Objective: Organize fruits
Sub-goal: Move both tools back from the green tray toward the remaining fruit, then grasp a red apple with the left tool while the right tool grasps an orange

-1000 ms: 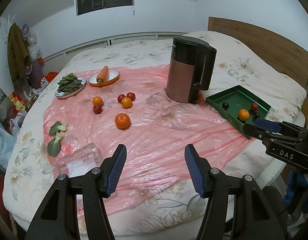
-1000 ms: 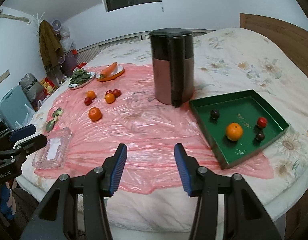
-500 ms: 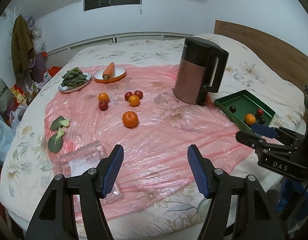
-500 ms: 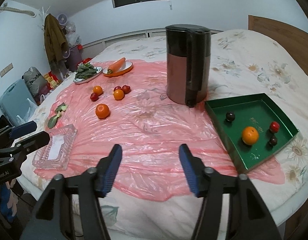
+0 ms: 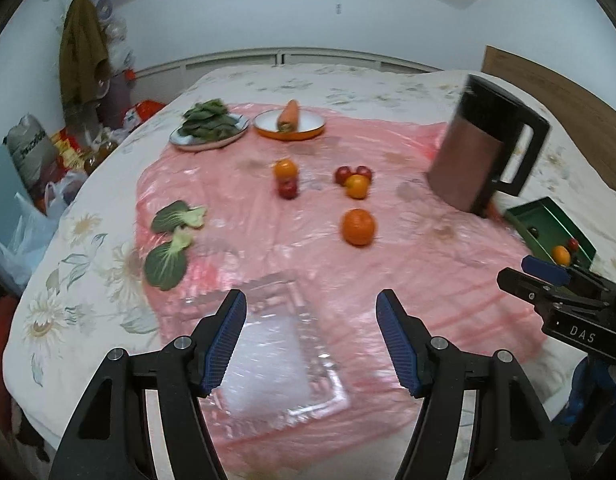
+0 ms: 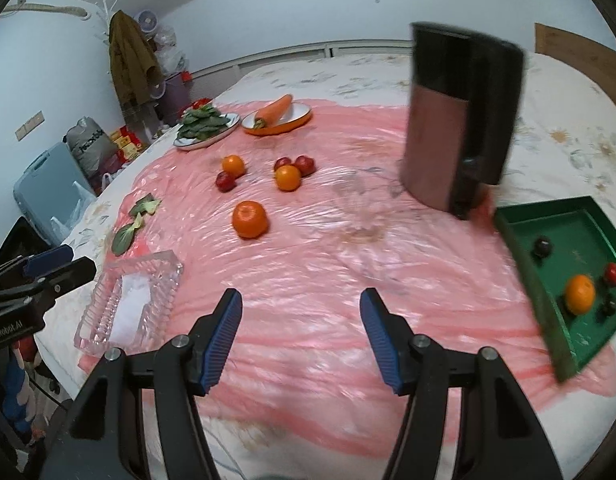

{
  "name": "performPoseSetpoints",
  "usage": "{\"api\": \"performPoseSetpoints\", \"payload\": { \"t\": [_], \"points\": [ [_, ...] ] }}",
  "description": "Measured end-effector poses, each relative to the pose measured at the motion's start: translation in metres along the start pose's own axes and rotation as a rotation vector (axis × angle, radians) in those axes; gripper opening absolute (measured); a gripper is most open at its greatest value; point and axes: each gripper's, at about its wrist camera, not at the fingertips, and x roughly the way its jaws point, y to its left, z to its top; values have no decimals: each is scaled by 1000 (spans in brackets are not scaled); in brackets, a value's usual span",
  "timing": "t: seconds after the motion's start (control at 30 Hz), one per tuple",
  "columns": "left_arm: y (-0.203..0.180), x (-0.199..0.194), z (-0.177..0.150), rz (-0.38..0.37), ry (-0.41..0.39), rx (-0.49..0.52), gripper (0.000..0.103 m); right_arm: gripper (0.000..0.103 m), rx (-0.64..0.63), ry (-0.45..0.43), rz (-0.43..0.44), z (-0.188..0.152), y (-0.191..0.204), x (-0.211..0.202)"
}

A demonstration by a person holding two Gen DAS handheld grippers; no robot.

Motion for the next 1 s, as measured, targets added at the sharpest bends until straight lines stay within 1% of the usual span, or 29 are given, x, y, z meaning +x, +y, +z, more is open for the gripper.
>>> {"api": "performPoseSetpoints", "payload": {
  "t": [0.17,0.33,0.5,0.7,0.83,1.0],
  "points": [
    [25,22,13,11,30,-39,62,91,-20,22,30,13,12,28],
    [37,49,35,12,47,-51,61,91,-16,26,52,40,17,60],
    [38,83,63,0,68,-46,61,91,-3,35,66,74,17,97],
    [38,135,94,-17,115,-39,61,91,29,78,80,105,13,152],
    [38,174,108,-11,159,-26,60,91,26,111,70,117,12,187],
    [34,207,116,4,187,8,60,89,20,140,64,127,12,218]
  ]
}}
